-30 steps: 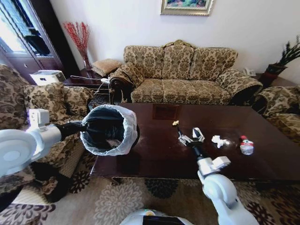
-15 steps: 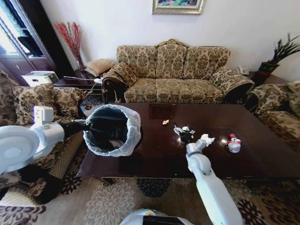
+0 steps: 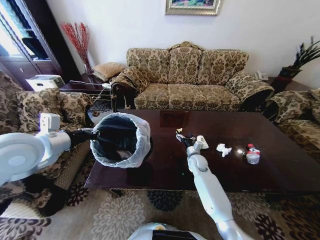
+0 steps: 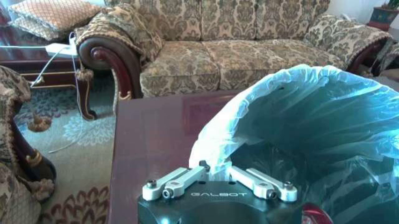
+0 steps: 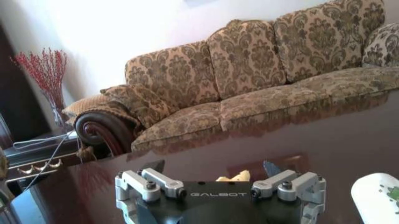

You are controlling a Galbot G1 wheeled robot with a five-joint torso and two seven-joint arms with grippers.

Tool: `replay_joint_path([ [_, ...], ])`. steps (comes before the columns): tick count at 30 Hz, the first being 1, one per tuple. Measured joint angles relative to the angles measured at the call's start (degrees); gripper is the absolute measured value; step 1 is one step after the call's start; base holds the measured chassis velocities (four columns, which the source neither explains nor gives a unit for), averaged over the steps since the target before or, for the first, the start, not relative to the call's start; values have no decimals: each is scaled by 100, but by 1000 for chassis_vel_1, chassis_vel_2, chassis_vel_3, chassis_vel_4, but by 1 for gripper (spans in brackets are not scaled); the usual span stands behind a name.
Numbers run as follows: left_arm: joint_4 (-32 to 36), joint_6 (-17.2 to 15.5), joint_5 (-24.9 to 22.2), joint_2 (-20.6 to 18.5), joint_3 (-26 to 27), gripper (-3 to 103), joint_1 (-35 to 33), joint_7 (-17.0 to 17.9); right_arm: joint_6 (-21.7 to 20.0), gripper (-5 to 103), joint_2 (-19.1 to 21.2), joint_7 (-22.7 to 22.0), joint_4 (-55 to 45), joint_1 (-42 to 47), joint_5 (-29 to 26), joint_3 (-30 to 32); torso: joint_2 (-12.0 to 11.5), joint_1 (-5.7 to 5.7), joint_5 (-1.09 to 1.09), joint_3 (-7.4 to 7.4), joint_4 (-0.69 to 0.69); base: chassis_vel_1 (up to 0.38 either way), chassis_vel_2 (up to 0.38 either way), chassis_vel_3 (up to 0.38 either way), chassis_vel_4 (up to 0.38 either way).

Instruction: Move to the front of the table and place the trash on the table into the trash bin.

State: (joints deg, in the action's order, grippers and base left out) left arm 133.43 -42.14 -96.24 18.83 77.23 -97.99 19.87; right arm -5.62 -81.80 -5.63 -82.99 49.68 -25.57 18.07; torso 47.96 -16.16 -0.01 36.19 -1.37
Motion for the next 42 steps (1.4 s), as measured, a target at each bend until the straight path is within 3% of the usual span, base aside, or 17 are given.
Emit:
replay_joint_path([
  [13, 85, 0, 0, 11, 22, 0, -87, -11, 92, 100, -334, -271, 690, -290, 358, 11, -1, -6, 2, 2, 5, -94, 47, 90, -43],
  [23, -12, 0, 3, -18, -49, 0, -90, -58, 47, 102, -802, -428, 1650, -1027, 485, 31, 0, 2, -1, 0, -3, -5, -1, 2, -2],
  [28, -126, 2, 21, -74, -141, 0, -37, -103, -84, 90, -947, -593, 2256, -1416, 513, 109, -1, -2, 2, 1, 6, 0, 0, 0, 0],
  [33, -208, 8, 44, -103, -181, 0, -38, -147, -102, 69, -1032, -630, 2856, -1677, 615, 229, -1, -2, 1, 1, 1, 0, 0, 0, 0],
  [37, -255, 13, 44, -138, -182, 0, -31, -169, -100, 58, -1033, -577, 2928, -1682, 615, 236, 0, -1, 0, 1, 2, 0, 0, 0, 0],
  [42, -265, 29, 45, -149, -196, 0, -21, -170, -91, 36, -1033, -533, 2934, -1666, 561, 236, 0, -1, 1, 0, 4, 0, 0, 0, 0],
])
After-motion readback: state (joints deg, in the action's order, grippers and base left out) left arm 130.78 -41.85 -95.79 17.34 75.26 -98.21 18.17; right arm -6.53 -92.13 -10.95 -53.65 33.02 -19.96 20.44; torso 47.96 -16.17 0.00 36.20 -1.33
